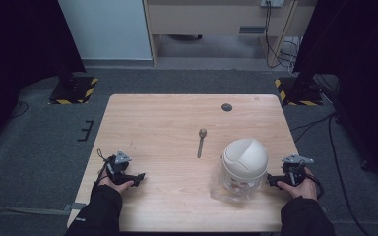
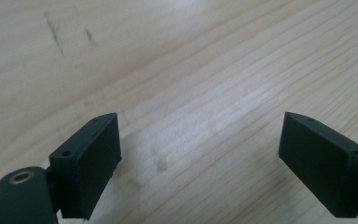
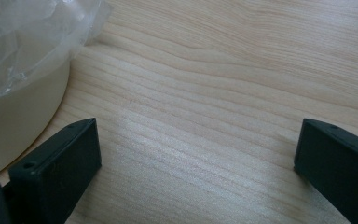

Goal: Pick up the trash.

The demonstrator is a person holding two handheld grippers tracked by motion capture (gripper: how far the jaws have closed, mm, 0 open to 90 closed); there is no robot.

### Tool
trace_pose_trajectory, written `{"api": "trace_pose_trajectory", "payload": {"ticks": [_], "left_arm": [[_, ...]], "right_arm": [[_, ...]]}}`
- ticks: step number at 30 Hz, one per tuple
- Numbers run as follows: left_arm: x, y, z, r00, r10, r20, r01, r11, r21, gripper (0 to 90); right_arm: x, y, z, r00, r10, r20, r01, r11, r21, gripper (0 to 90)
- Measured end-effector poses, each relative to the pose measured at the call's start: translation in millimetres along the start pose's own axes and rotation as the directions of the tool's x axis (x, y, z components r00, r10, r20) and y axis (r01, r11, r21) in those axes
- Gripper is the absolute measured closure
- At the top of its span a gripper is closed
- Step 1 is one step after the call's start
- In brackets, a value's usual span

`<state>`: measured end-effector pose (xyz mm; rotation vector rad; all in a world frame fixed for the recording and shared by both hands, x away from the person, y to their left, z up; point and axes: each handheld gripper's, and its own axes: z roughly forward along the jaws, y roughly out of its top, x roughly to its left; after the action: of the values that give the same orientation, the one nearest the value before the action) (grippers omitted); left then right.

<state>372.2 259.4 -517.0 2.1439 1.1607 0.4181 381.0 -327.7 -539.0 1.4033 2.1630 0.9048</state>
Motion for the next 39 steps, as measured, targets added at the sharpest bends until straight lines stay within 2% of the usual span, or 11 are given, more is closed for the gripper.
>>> {"api": "trace_pose_trajectory", "payload": {"ticks": [4,10,14,15,16,19,26,27,32,34,39], "left_arm": [[-4.9,10.1,-11.7,0.9998,0.009,0.019,-0.007,0.9948,-0.102,12.2],[-14.1,19.3,-21.7,0.9974,0.053,0.048,-0.044,0.9837,-0.174,11.7],[-21.6,29.3,-33.9,0.9931,0.105,0.052,-0.088,0.9616,-0.260,12.3],[-21.6,29.3,-33.9,0.9931,0.105,0.052,-0.088,0.9616,-0.260,12.6],[-24.0,33.3,-38.9,0.9915,0.115,0.060,-0.092,0.9507,-0.296,12.6],[-28.6,39.1,-45.6,0.9884,0.129,0.079,-0.095,0.9355,-0.340,13.5],[-42.0,51.5,-57.2,0.9808,0.167,0.101,-0.114,0.9114,-0.395,13.5],[-46.0,56.3,-62.4,0.9780,0.176,0.112,-0.115,0.9015,-0.417,13.6],[-56.7,67.1,-76.1,0.9698,0.193,0.150,-0.101,0.8747,-0.474,15.4],[-58.8,69.4,-78.6,0.9680,0.198,0.154,-0.102,0.8705,-0.482,15.4],[-72.3,82.4,-87.5,0.9543,0.240,0.178,-0.116,0.8477,-0.518,15.3]], "right_arm": [[-0.3,0.1,0.1,1.0000,-0.004,-0.001,0.004,1.000,0.000,0.8],[-0.4,0.1,0.1,1.0000,-0.004,-0.002,0.004,1.000,-0.001,0.8],[-0.5,0.1,0.2,1.0000,-0.005,-0.002,0.005,1.000,-0.001,0.8],[-0.5,0.2,0.2,1.0000,-0.005,-0.003,0.005,1.000,-0.001,0.8],[-0.6,0.2,0.2,1.0000,-0.005,-0.003,0.005,1.000,-0.001,0.8],[-0.5,0.2,0.2,1.0000,-0.005,-0.003,0.005,1.000,-0.001,0.8],[-0.6,0.2,0.2,1.0000,-0.005,-0.003,0.005,1.000,-0.001,0.8],[-0.6,0.2,0.2,1.0000,-0.006,-0.003,0.006,1.000,-0.001,0.8],[-0.6,0.2,0.2,1.0000,-0.005,-0.003,0.005,1.000,-0.001,0.8],[-0.6,0.2,0.2,1.0000,-0.005,-0.003,0.005,1.000,-0.001,0.8],[-0.6,0.2,0.2,1.0000,-0.005,-0.003,0.005,1.000,-0.001,0.8]]}}
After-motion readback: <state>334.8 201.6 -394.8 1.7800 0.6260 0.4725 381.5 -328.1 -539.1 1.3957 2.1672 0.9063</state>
